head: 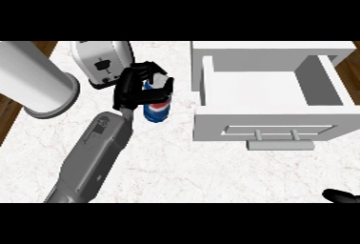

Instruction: Pick up the can, place it into the drawer and close the drawer

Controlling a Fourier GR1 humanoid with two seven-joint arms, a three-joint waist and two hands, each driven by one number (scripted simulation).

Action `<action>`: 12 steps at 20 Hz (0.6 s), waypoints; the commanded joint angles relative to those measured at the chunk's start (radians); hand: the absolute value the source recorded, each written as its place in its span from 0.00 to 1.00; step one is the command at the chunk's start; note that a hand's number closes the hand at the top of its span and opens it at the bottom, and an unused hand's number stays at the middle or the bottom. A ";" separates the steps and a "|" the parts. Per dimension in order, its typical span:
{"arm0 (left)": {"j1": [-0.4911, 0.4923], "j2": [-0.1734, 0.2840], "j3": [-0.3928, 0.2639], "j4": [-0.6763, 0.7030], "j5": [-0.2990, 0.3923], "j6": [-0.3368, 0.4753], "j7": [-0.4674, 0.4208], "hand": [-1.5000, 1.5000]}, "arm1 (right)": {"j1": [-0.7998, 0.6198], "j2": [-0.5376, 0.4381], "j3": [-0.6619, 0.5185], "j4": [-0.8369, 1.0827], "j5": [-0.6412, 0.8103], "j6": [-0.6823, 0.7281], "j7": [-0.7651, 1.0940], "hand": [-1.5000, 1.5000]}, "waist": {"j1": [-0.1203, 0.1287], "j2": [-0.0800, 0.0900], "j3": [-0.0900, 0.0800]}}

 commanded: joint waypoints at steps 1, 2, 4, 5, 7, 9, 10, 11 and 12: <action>-0.050 0.002 -0.026 -0.148 -0.023 0.046 0.168 1.00 | 0.021 -0.019 -0.033 -0.026 -0.033 0.023 0.018 0.00 | 0.002 -0.003 0.000; -0.100 -0.009 0.001 -0.101 -0.025 0.046 0.154 1.00 | -0.020 0.000 0.003 -0.008 0.004 -0.008 0.030 0.00 | 0.000 0.001 0.000; -0.134 -0.017 -0.004 -0.143 -0.027 0.063 0.233 1.00 | -0.013 -0.024 -0.028 0.018 -0.045 0.033 0.011 0.00 | -0.001 0.000 0.000; -0.156 -0.047 -0.013 -0.116 -0.047 0.083 0.232 1.00 | 0.011 0.018 0.024 -0.063 0.014 -0.004 0.040 0.00 | -0.005 0.001 0.000; -0.218 -0.047 -0.005 -0.152 -0.056 0.121 0.304 1.00 | -0.040 0.006 0.024 -0.064 0.016 -0.029 0.091 0.00 | -0.002 0.000 0.000; -0.281 -0.062 -0.015 -0.111 -0.096 0.144 0.305 1.00 | -0.105 -0.035 0.006 -0.021 0.024 -0.035 0.122 0.00 | -0.002 0.002 0.000; -0.325 -0.051 -0.003 -0.114 -0.090 0.146 0.367 1.00 | -0.006 -0.004 -0.004 -0.010 -0.008 0.014 0.026 0.00 | -0.008 0.001 0.001; -0.343 -0.045 -0.010 -0.130 -0.102 0.148 0.402 1.00 | -0.055 -0.017 -0.020 -0.001 -0.003 -0.011 0.045 0.00 | -0.004 0.001 0.000; -0.396 -0.080 0.010 -0.038 -0.107 0.151 0.359 1.00 | -0.089 -0.021 0.006 -0.004 0.015 -0.026 0.090 0.00 | -0.010 0.004 0.000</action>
